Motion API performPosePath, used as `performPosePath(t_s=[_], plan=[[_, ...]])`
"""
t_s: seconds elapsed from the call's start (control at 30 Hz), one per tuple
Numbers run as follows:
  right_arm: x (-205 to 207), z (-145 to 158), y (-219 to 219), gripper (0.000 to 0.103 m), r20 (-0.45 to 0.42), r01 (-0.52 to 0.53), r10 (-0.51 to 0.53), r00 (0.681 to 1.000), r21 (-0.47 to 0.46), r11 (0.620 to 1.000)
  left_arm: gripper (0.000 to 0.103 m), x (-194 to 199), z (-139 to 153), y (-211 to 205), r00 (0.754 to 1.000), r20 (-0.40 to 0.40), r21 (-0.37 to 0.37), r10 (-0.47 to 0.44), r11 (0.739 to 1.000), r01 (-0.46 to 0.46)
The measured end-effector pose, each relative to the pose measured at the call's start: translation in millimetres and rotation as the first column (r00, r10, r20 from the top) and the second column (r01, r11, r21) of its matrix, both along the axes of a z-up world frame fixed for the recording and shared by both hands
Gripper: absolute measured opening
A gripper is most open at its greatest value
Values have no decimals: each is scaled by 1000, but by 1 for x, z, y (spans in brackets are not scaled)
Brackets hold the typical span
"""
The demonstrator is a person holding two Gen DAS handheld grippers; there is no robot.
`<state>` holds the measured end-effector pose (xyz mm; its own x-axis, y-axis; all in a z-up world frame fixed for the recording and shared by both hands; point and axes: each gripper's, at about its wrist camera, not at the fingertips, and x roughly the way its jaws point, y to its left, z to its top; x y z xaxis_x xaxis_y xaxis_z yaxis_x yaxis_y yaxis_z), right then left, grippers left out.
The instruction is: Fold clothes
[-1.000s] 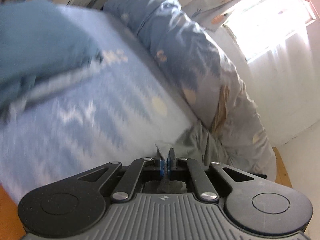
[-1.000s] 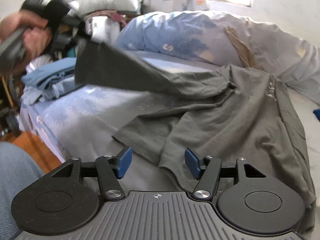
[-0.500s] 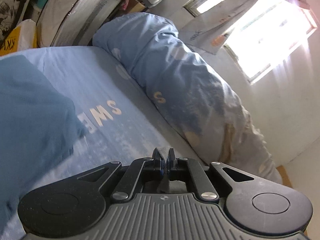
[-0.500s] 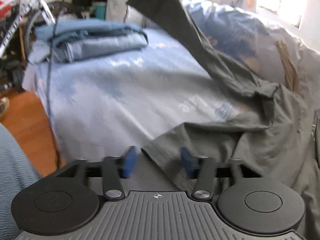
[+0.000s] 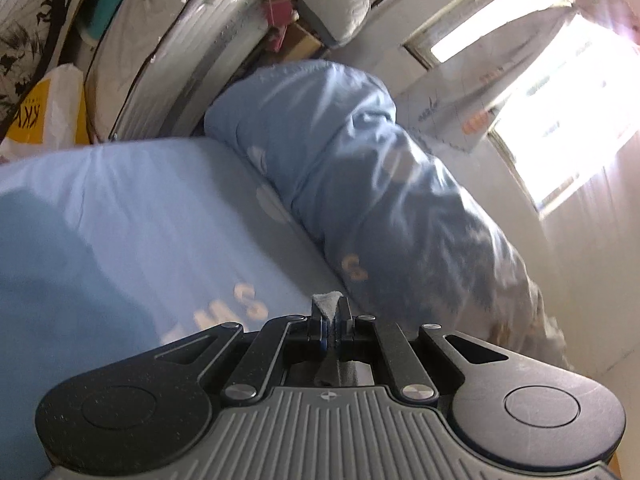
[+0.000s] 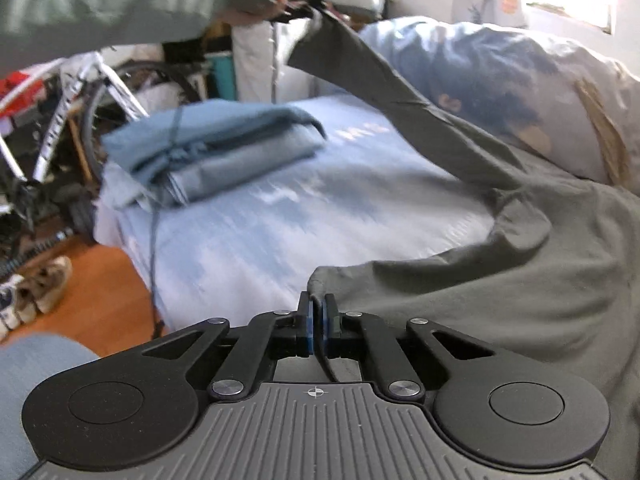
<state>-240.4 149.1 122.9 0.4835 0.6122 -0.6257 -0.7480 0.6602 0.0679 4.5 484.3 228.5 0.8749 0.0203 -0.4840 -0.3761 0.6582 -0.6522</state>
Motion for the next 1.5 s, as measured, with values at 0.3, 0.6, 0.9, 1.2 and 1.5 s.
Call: performPosePath(t_s=[0.3, 0.6, 0.9, 1.2, 1.5], plan=[[17, -16, 21, 5, -85, -45, 43, 995, -20, 999, 6, 47, 8, 28, 999, -42, 82, 15, 997, -12], [22, -38, 27, 6, -150, -56, 50, 987, -37, 998, 6, 68, -87, 57, 954, -288, 75, 87, 995, -69], [19, -43, 29, 23, -190, -68, 65, 980, -11, 998, 73, 50, -80, 62, 956, -196, 168, 216, 968, -184], [4, -15, 14, 47, -196, -80, 100, 975, 110, 991, 99, -6, -31, 43, 988, -44, 204, 146, 970, -134], [-6, 33, -82, 64, -134, 136, -117, 984, 137, 981, 103, -68, 15, -63, 993, 49, 320, -104, 944, 83]])
